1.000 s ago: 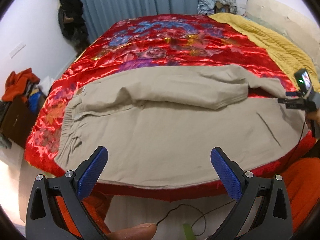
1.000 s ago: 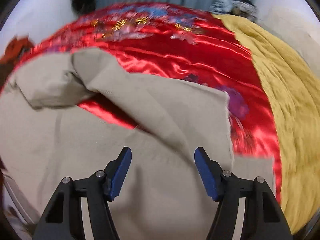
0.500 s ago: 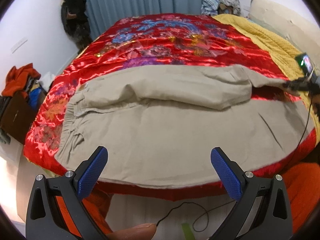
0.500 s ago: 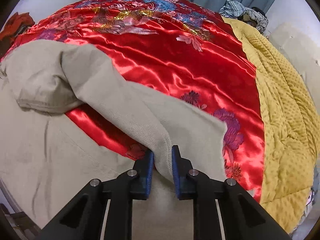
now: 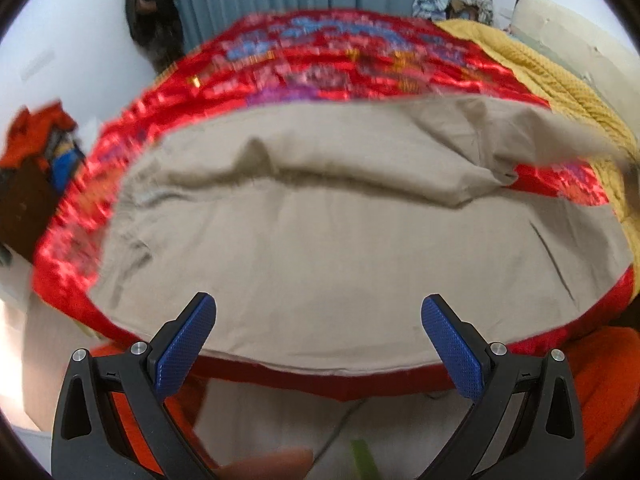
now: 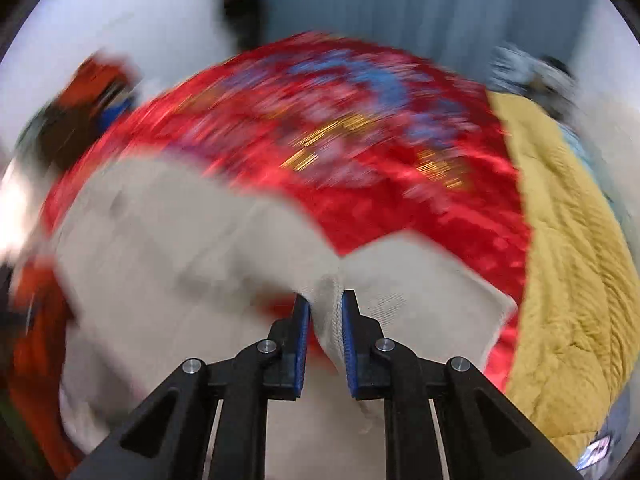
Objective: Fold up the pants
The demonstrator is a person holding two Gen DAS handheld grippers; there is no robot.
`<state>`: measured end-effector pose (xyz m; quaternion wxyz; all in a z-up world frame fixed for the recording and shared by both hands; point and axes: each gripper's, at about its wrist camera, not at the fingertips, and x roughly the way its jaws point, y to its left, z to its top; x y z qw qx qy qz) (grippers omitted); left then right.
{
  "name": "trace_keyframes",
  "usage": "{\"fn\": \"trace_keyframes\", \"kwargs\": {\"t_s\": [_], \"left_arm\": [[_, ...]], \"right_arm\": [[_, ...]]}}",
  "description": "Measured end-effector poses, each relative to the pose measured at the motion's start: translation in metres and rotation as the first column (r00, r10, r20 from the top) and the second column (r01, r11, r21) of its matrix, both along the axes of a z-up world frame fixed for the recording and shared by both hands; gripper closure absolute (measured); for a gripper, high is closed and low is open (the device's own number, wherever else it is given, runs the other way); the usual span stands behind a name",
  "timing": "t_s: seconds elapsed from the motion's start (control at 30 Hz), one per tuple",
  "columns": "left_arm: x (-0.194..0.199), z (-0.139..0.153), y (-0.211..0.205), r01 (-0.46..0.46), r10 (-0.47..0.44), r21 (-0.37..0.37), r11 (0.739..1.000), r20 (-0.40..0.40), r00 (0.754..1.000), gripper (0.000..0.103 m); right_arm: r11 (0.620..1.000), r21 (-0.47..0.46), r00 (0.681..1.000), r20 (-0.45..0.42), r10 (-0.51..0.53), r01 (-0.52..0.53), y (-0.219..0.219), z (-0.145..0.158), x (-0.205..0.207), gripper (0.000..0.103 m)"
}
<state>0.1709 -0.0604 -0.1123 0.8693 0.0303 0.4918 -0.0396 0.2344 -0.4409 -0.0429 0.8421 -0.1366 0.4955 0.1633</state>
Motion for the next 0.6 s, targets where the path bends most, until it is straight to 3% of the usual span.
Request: {"fn": "trace_keyframes", "kwargs": {"t_s": [0.1,0.17,0.27,0.33,0.43,0.47,0.6], "left_arm": [[0.032,-0.010,0.007,-0.002,-0.006,-0.115,0.993,-0.067,0.998,0.001],[0.063,-0.011,0.007,0.002,-0.026,-0.208,0.978,-0.112,0.993,0.001],[0.127,-0.018,0.004,0.002,-0.086,-0.423,0.906,-0.181,0.980,0.001],[0.162,-0.027,0.003,-0.030,-0.099,-0.522,0.853,-0.218,0.971,0.001],[0.207,-0.040,-0.001,-0.104,-0.091,-0.607,0.788,-0.283,0.955,0.001],[0.223,-0.044,-0.006,-0.115,-0.095,-0.615,0.780,-0.299,0.950,0.002],[0.255,-0.051,-0.017,-0.146,-0.052,-0.575,0.805,-0.314,0.948,0.002]], "right_arm": [[0.999,-0.050,0.998,-0.062,-0.024,0.021,0.015,-0.055,-0.071,0.088],[0.992,-0.081,0.994,-0.048,-0.096,0.092,0.015,-0.075,-0.101,0.088],[0.977,-0.044,0.977,0.047,-0.206,0.208,0.009,-0.071,-0.128,0.088],[0.968,-0.010,0.963,0.098,-0.250,0.252,0.003,-0.060,-0.135,0.088],[0.955,0.015,0.943,0.155,-0.293,0.295,-0.007,-0.045,-0.138,0.088],[0.954,0.010,0.941,0.164,-0.296,0.299,-0.008,-0.041,-0.135,0.089],[0.951,0.016,0.940,0.144,-0.309,0.310,-0.012,-0.044,-0.132,0.091]]}}
